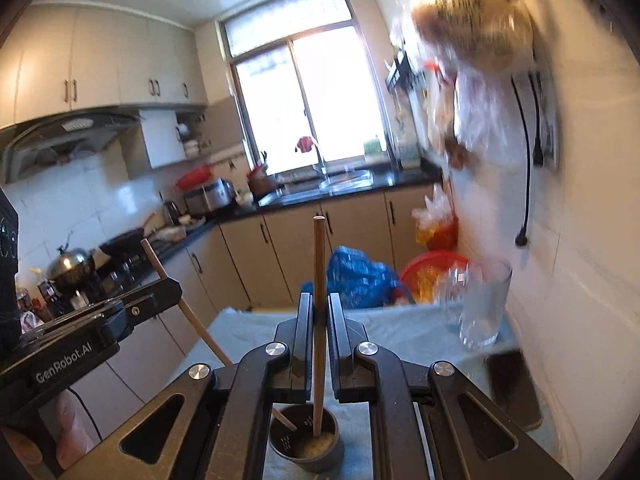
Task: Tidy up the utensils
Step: 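Lift the chopstick upright and drop it into the grey cup, then lower the left tool and grasp another wooden chopstick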
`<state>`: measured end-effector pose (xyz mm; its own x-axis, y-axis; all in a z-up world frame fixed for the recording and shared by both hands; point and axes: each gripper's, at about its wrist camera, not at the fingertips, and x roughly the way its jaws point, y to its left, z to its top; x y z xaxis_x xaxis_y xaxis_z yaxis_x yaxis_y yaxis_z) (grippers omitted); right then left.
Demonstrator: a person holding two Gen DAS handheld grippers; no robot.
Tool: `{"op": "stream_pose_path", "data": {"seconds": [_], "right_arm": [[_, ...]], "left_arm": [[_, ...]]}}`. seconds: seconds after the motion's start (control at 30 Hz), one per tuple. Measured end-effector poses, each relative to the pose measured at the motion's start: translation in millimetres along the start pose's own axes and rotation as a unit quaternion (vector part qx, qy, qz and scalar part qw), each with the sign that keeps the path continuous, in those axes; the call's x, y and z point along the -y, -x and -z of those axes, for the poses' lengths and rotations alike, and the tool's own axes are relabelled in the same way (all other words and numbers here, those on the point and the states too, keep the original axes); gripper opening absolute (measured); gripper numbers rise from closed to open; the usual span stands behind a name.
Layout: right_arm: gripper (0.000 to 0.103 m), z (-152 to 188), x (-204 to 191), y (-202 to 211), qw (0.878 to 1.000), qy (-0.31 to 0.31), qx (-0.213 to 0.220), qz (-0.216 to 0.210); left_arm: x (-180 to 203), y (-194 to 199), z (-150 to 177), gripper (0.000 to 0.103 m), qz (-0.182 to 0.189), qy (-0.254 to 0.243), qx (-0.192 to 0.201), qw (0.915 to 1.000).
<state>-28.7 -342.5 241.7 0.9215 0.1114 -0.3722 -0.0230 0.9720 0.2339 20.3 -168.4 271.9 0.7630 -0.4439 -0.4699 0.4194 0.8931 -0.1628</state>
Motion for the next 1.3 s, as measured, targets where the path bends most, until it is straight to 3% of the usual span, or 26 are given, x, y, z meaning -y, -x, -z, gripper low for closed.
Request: {"op": "stream_pose_path", "data": {"seconds": [0.23, 0.37, 0.4, 0.43, 0.47, 0.53, 0.73, 0.87, 1.0, 1.13, 1.3], "right_arm": [[0.008, 30, 30, -54, 0.996, -0.04, -0.08, -0.001], [0.008, 38, 44, -66, 0.993, -0.065, -0.096, -0.002], [0.009, 38, 47, -68, 0.993, -0.07, -0.098, -0.001], [0.017, 39, 48, -67, 0.992, -0.074, -0.098, 0.0], [0.031, 39, 51, -66, 0.992, -0.08, -0.097, -0.001], [0.043, 36, 53, -62, 0.992, -0.086, -0.09, -0.002], [0.044, 30, 47, -28, 0.994, -0.075, -0.079, 0.001], [0.054, 32, 41, 5, 0.995, -0.053, -0.079, 0.008], [0.057, 43, 41, 36, 0.994, -0.023, -0.1, 0.022], [0.066, 64, 48, 59, 0.989, 0.008, -0.14, 0.044], [0.066, 131, 63, 63, 0.972, 0.009, -0.23, 0.043]], "left_arm": [[-18, -46, 26, 0.005, -0.019, 0.018, -0.058, 0.998], [-27, -42, 28, 0.009, -0.02, 0.025, -0.054, 0.998], [-28, -38, 27, 0.016, -0.019, 0.027, -0.05, 0.9982], [-30, -33, 27, 0.025, -0.019, 0.028, -0.047, 0.9983], [-31, -29, 25, 0.029, -0.019, 0.029, -0.042, 0.9985], [-32, -15, 25, 0.036, -0.02, 0.032, -0.03, 0.9988], [-36, 30, 35, 0.038, -0.013, 0.032, -0.017, 0.9993], [-42, 68, 55, 0.043, -0.013, 0.032, -0.006, 0.9994], [-51, 91, 83, 0.048, -0.01, 0.038, -0.01, 0.9992], [-58, 89, 129, 0.048, -0.007, 0.038, -0.047, 0.9982], [-54, 53, 187, 0.047, 0.01, 0.042, -0.126, 0.9911]]}}
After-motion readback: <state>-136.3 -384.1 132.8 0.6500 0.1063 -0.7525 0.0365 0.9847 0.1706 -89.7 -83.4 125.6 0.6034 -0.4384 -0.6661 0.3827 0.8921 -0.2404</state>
